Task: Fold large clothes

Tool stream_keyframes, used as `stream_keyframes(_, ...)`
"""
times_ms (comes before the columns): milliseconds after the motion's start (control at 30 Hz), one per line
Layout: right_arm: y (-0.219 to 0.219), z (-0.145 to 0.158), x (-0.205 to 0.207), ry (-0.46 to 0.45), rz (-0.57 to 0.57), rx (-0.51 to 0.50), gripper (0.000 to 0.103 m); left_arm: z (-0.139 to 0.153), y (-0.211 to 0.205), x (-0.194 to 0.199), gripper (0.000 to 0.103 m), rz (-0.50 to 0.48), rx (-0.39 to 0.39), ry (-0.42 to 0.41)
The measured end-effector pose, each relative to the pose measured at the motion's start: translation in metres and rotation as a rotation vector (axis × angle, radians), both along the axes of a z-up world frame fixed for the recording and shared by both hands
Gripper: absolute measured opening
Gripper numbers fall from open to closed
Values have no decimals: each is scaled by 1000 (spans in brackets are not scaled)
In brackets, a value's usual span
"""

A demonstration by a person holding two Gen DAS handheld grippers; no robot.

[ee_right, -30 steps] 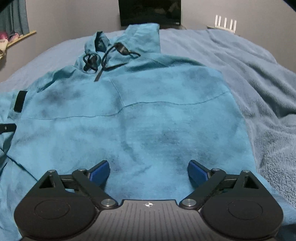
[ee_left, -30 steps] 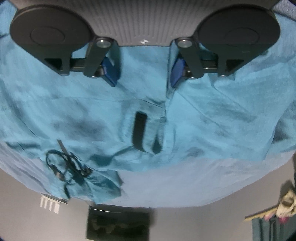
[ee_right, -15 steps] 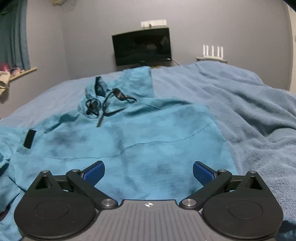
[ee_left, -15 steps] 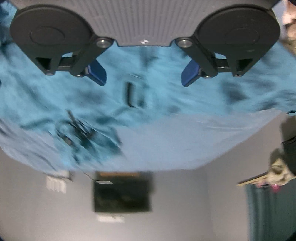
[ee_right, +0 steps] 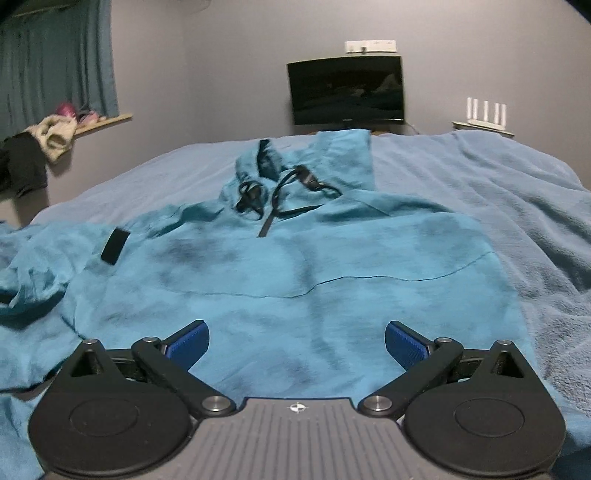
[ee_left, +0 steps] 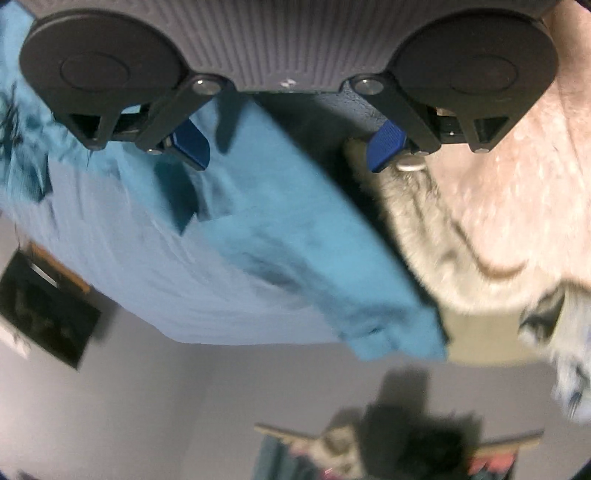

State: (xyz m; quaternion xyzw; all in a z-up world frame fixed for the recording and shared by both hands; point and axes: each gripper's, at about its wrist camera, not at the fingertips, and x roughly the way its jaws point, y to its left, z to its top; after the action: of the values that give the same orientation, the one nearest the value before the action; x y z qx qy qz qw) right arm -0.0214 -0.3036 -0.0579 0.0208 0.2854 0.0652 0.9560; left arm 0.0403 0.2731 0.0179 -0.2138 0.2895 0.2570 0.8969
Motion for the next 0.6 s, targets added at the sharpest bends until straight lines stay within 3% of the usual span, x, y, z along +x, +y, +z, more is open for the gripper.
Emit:
stream_keyframes(167, 8, -2, -1, 3, 30, -32, 103, -6, 23, 6, 92, 14, -43, -19)
stream_keyframes(433, 10, -6, 4, 29, 40, -42, 103, -7, 42, 34, 89, 15, 21, -67)
stream_keyframes(500, 11, -7, 5, 36, 41, -46, 103, -8, 46, 37, 60, 23, 49, -72)
stream_keyframes(567, 13, -9, 6, 41, 45, -52, 103, -8, 48, 41, 9, 28, 69, -57)
stream_keyframes(600, 14, -9, 6, 42, 46, -55, 103, -6, 46, 40, 6, 33, 74, -67)
